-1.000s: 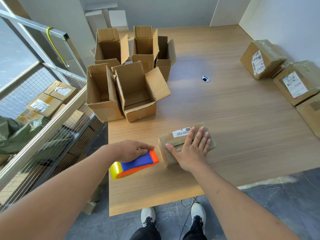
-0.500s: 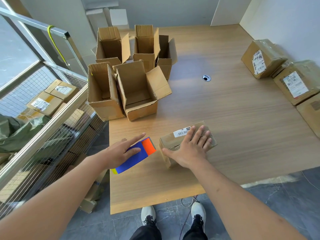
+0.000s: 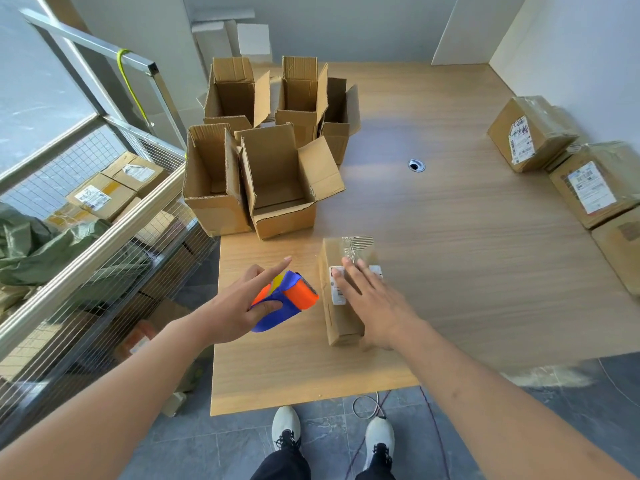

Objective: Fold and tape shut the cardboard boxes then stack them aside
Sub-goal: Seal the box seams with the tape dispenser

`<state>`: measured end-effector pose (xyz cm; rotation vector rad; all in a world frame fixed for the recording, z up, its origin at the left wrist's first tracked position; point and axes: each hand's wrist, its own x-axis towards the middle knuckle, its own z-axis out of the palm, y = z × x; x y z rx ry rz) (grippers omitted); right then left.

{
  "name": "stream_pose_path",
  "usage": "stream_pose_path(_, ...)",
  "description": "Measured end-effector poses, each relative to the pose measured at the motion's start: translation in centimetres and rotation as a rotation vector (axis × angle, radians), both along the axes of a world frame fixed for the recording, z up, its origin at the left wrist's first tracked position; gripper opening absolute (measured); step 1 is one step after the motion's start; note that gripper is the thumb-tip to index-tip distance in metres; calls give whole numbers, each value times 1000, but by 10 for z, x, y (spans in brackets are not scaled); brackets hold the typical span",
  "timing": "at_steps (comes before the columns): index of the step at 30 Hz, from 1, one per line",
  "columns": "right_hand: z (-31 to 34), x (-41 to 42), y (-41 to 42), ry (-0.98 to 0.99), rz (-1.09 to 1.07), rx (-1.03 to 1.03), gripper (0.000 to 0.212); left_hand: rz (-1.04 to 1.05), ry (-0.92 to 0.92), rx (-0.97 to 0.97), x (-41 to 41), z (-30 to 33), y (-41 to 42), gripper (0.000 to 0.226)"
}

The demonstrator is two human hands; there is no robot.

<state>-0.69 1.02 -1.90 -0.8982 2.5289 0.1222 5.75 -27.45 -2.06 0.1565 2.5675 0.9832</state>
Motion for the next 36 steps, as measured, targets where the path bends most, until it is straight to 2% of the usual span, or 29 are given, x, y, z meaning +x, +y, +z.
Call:
stream_pose_path(4, -8, -7, 15, 9, 89, -74, 129, 34, 57, 6, 6, 3, 16, 83)
stream_pose_path(6, -10, -13, 24, -67, 134, -110, 124, 57, 87, 6, 10, 3, 23, 86)
stream_pose_path(8, -10, -18, 32, -196, 110, -255, 113, 84, 122, 17, 14, 4, 30, 87)
stream_pose_path(9, -8, -18, 36, -285, 30, -401, 99, 99, 142, 23, 17, 5, 34, 88)
stream_pose_path(12, 3, -21, 37, -528, -391, -892, 32, 133, 211, 42, 22, 11, 48, 89)
stream_pose_path(13, 10, -22, 34, -568, -469, -979, 21, 142, 229, 41, 23, 15, 52, 89)
stream_pose_path(18, 39, -28, 27, -642, -456, -1085, 15, 164, 298, 50, 26, 33, 77, 89)
stream_pose_path(22, 59, -27, 38, -718, -391, -1083, 10, 170, 340, 39, 28, 49, 89, 86)
stream_pose_path(26, 68, -28, 44, -659, -380, -1054, 7, 147, 355, -5, 31, 64, 98, 84)
stream_pose_path(32, 77, -18, 46, -674, -480, -1130, 27, 66, 333, -42, 36, 79, 108, 73)
stream_pose_path(36, 77, -12, 55, -683, -480, -1162, 18, 25, 303, -64, 40, 82, 114, 70)
